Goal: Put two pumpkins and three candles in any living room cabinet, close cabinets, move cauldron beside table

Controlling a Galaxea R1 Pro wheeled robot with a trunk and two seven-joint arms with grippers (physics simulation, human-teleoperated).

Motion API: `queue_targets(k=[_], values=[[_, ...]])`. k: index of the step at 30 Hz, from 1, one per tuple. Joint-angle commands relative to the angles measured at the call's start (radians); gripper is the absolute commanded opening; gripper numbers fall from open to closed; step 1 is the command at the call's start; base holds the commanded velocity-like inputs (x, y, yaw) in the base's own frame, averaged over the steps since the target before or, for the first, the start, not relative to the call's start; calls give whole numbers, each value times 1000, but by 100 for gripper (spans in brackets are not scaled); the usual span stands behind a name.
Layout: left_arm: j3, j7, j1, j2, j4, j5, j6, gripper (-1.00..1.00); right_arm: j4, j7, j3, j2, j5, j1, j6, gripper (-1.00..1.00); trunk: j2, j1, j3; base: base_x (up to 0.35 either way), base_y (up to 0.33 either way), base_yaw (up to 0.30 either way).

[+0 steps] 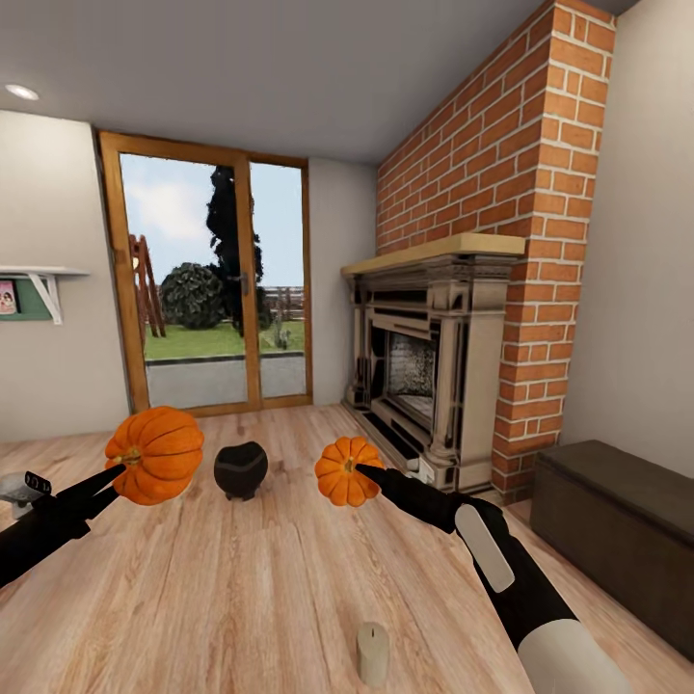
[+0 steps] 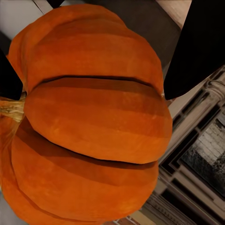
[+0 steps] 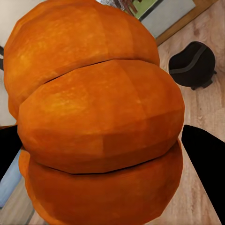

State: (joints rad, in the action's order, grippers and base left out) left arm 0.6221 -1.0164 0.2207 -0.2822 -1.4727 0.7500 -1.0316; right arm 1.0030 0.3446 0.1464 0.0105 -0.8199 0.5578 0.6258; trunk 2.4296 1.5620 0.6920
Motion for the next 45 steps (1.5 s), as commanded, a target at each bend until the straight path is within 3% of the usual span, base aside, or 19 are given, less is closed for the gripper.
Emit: queue_targets(k=[1, 45], values=[[1, -4, 0, 0, 0, -1, -4, -100, 0, -1, 0, 0, -2, 1, 5, -100, -7, -4, 0, 0, 0, 0], [0, -4, 1, -1, 0, -3, -5, -100, -7, -8, 0, 0, -2, 1, 4, -100, -315, -173, -66, 0, 0, 0]])
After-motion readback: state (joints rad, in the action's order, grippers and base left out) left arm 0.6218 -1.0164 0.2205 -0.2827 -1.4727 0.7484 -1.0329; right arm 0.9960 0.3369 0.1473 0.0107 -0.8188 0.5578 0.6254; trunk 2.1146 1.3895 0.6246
